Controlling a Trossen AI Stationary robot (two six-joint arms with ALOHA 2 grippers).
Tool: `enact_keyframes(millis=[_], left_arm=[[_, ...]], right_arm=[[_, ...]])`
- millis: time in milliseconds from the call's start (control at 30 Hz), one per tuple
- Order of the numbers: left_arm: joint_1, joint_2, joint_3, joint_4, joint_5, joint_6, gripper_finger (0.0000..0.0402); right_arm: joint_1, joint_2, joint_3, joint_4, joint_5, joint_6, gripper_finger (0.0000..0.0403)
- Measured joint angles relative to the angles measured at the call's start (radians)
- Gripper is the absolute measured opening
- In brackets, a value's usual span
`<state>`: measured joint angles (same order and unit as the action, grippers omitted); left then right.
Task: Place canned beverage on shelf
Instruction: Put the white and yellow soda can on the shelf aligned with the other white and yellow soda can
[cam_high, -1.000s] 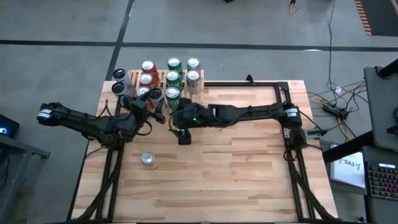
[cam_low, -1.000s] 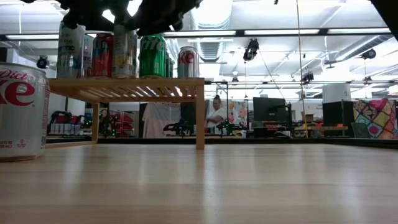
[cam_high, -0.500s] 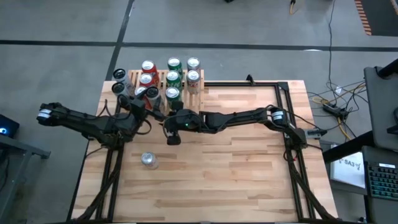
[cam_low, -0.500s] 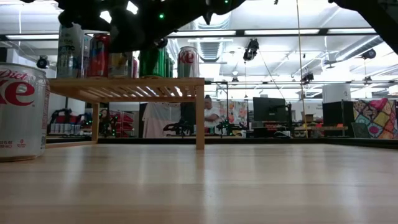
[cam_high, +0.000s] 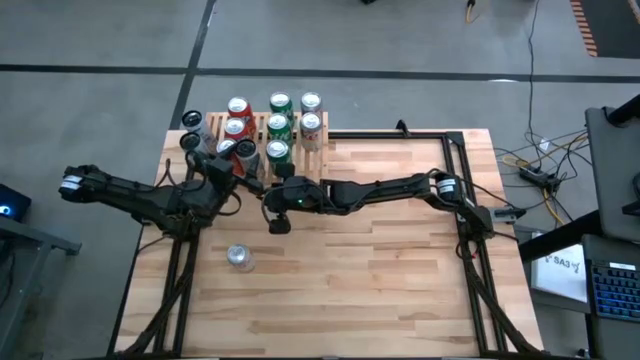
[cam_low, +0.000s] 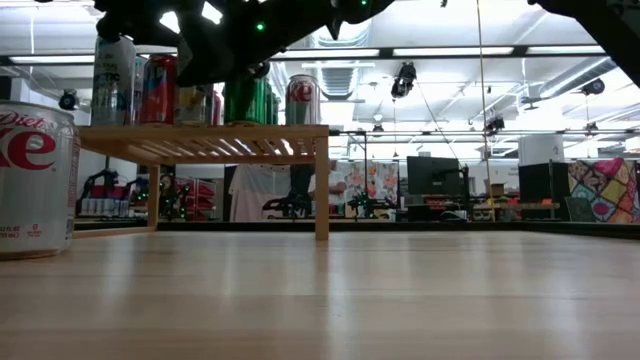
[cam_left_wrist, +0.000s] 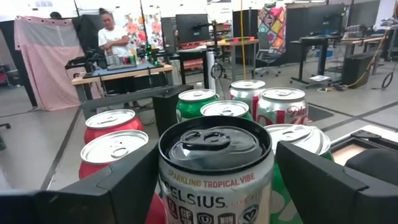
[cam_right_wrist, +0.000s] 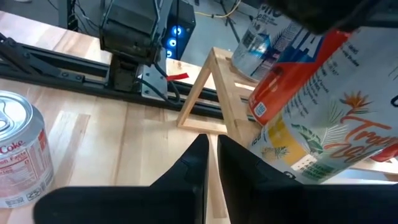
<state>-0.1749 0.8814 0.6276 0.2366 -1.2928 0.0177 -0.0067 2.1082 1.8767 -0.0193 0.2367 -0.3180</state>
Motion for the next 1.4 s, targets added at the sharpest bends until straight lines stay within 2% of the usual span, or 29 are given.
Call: enact_keyframes(millis=[633,1000,1133,1400], left_arm=[[-0.007,-0.021,0.002,0.022,0.058,-0.001,0.0300],[-0.015,-0.013,0.079,0.015,0.061,0.078,0.0300],[-0.025,-0.014,0.103,0.007,0.081,0.085,0.0300],[-0.110,-0.019,0.183,0.005,0.049,0.210,0.0300]], right_arm=[[0.005,-0.004,0.001,0.016,0.000,-0.019,0.0022],[-0.009,-0.005,0.001,0.057,0.002,-0.021,0.0022],[-0.010,0.000,0.001,0.172,0.002,-0.093,0.0022],[-0.012,0.001,0.002,0.226,0.001,-0.129,0.0022]])
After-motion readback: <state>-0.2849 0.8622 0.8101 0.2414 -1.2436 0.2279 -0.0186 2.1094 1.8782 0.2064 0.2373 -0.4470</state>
